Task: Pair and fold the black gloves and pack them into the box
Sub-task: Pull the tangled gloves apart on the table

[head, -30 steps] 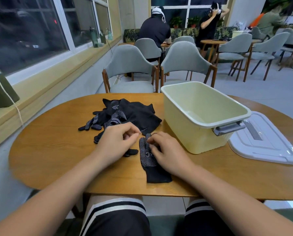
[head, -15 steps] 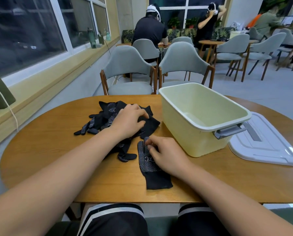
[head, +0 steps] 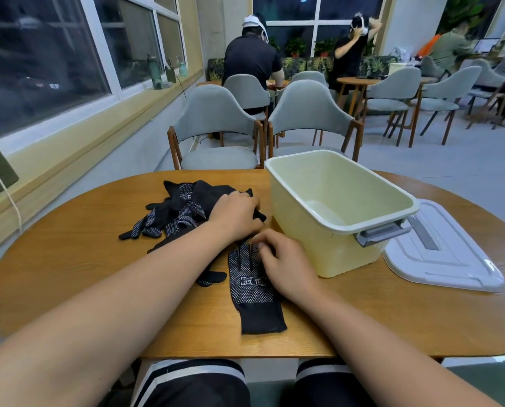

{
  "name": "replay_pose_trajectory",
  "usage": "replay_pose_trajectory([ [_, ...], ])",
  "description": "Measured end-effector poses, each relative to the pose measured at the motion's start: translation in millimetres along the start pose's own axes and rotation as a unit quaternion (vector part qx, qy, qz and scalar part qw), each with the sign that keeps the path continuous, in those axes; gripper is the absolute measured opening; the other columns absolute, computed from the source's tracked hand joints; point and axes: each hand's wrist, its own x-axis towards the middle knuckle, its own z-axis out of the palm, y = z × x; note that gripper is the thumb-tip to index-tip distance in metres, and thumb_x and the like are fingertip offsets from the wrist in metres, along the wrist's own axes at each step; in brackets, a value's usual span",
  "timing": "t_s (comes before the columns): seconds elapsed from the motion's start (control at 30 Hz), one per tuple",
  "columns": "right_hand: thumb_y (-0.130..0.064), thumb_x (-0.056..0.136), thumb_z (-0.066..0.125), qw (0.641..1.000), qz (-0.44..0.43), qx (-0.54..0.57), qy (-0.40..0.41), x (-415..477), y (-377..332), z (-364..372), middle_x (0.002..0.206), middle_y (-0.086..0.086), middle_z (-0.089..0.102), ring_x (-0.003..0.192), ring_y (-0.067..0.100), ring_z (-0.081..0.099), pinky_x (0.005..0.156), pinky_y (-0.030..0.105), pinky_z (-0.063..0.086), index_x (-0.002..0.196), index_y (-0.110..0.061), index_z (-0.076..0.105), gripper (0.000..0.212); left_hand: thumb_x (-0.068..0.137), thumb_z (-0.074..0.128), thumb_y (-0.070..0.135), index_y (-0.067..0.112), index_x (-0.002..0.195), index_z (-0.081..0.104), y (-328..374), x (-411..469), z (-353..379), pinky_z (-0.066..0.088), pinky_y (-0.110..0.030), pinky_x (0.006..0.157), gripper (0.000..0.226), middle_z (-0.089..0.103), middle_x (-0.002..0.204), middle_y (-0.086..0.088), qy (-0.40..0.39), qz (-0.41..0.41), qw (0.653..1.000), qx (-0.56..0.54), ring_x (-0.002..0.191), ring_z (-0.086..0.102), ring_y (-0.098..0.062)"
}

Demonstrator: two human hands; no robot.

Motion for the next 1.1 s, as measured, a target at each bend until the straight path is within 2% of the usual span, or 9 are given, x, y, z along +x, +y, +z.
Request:
replay_pose_trajectory([
  [0.2, -0.02, 0.105, 0.058, 0.999, 0.032, 0.039, 0.022, 0.6, 4.8, -3.1, 0.088, -0.019, 0.071, 0.088, -0.002, 0.065, 0.074, 0.015, 0.045, 0.109, -0.029, 0.073, 0.017, 0.087, 0.064, 0.022, 0.028, 0.12, 0.072, -8.9, -7.6, -12.3, 0.058, -0.04, 0.082, 0.034, 0.075, 0.108, -0.001, 0.025, -0.074, 0.987, -0.144, 0.104, 0.067, -0.028],
  [0.4, -0.025, 0.107, 0.059, 0.996, 0.048, 0.074, 0.005, -1.3, -0.9, -8.3, 0.092, -0.014, 0.073, 0.091, 0.0, 0.067, 0.075, 0.015, 0.048, 0.112, -0.033, 0.072, 0.016, 0.1, 0.06, 0.024, 0.029, 0.112, 0.074, -26.9, -16.4, -38.3, 0.045, -0.03, 0.069, 0.019, 0.07, 0.093, 0.008, 0.053, -0.13, 0.944, -0.299, 0.09, 0.065, -0.012],
  [0.47, -0.027, 0.106, 0.062, 0.991, 0.067, 0.118, 0.008, 2.2, -5.6, -10.2, 0.097, -0.008, 0.074, 0.092, 0.003, 0.067, 0.078, 0.02, 0.05, 0.115, -0.036, 0.07, 0.016, 0.101, 0.059, 0.024, 0.03, 0.107, 0.076, -33.0, -22.3, -50.6, 0.049, -0.029, 0.073, 0.018, 0.073, 0.097, 0.009, 0.063, -0.136, 0.928, -0.34, 0.093, 0.066, -0.009],
  [0.53, -0.024, 0.103, 0.067, 0.986, 0.062, 0.152, 0.022, 6.9, -12.1, -10.4, 0.103, -0.007, 0.072, 0.093, 0.003, 0.065, 0.08, 0.018, 0.047, 0.125, -0.037, 0.066, 0.025, 0.1, 0.06, 0.023, 0.029, 0.099, 0.078, -37.8, -28.9, -63.5, 0.052, -0.033, 0.082, 0.019, 0.076, 0.097, 0.011, 0.072, -0.133, 0.918, -0.368, 0.093, 0.068, -0.011],
  [0.6, -0.022, 0.1, 0.073, 0.987, 0.034, 0.156, 0.029, 12.3, -19.8, -11.1, 0.111, -0.009, 0.066, 0.096, 0.005, 0.062, 0.083, 0.014, 0.047, 0.141, -0.034, 0.056, 0.046, 0.098, 0.06, 0.023, 0.026, 0.091, 0.077, -40.9, -36.0, -74.8, 0.05, -0.034, 0.078, 0.019, 0.076, 0.088, 0.013, 0.074, -0.13, 0.912, -0.382, 0.083, 0.067, -0.012],
  [0.73, -0.031, 0.096, 0.077, 0.998, -0.032, 0.01, 0.05, 24.9, -36.7, -19.0, 0.112, -0.011, 0.055, 0.092, 0.005, 0.055, 0.08, 0.011, 0.043, 0.16, -0.026, 0.039, 0.075, 0.095, 0.061, 0.029, 0.032, 0.091, 0.077, -41.5, -50.8, -94.5, 0.046, -0.035, 0.076, 0.017, 0.077, 0.089, 0.0, 0.071, -0.118, 0.903, -0.406, 0.078, 0.062, -0.014],
  [0.8, -0.031, 0.097, 0.075, 0.994, -0.069, -0.034, 0.075, 29.2, -47.3, -25.8, 0.11, -0.011, 0.051, 0.09, 0.006, 0.051, 0.08, 0.016, 0.042, 0.155, -0.022, 0.046, 0.066, 0.093, 0.062, 0.03, 0.032, 0.091, 0.078, -39.5, -58.4, -103.1, 0.047, -0.037, 0.078, 0.016, 0.077, 0.096, -0.01, 0.066, -0.109, 0.895, -0.428, 0.081, 0.063, -0.018],
  [0.93, -0.028, 0.102, 0.068, 0.978, -0.14, -0.091, 0.128, 31.2, -67.1, -40.6, 0.102, -0.009, 0.047, 0.091, 0.017, 0.059, 0.08, 0.041, 0.049, 0.119, -0.021, 0.068, 0.018, 0.097, 0.063, 0.021, 0.025, 0.093, 0.079, -37.3, -73.7, -118.4, 0.053, -0.041, 0.084, 0.016, 0.078, 0.098, -0.016, 0.05, -0.089, 0.874, -0.474, 0.082, 0.068, -0.023],
  [1.1, -0.031, 0.104, 0.061, 0.974, -0.144, -0.109, 0.137, 35.4, -90.1, -59.2, 0.096, -0.004, 0.047, 0.08, 0.017, 0.051, 0.072, 0.04, 0.044, 0.105, -0.017, 0.07, 0.017, 0.092, 0.073, 0.019, 0.024, 0.096, 0.079, -37.1, -86.4, -125.9, 0.048, -0.036, 0.084, 0.009, 0.076, 0.09, -0.004, 0.044, -0.049, 0.869, -0.491, 0.084, 0.064, -0.015],
])
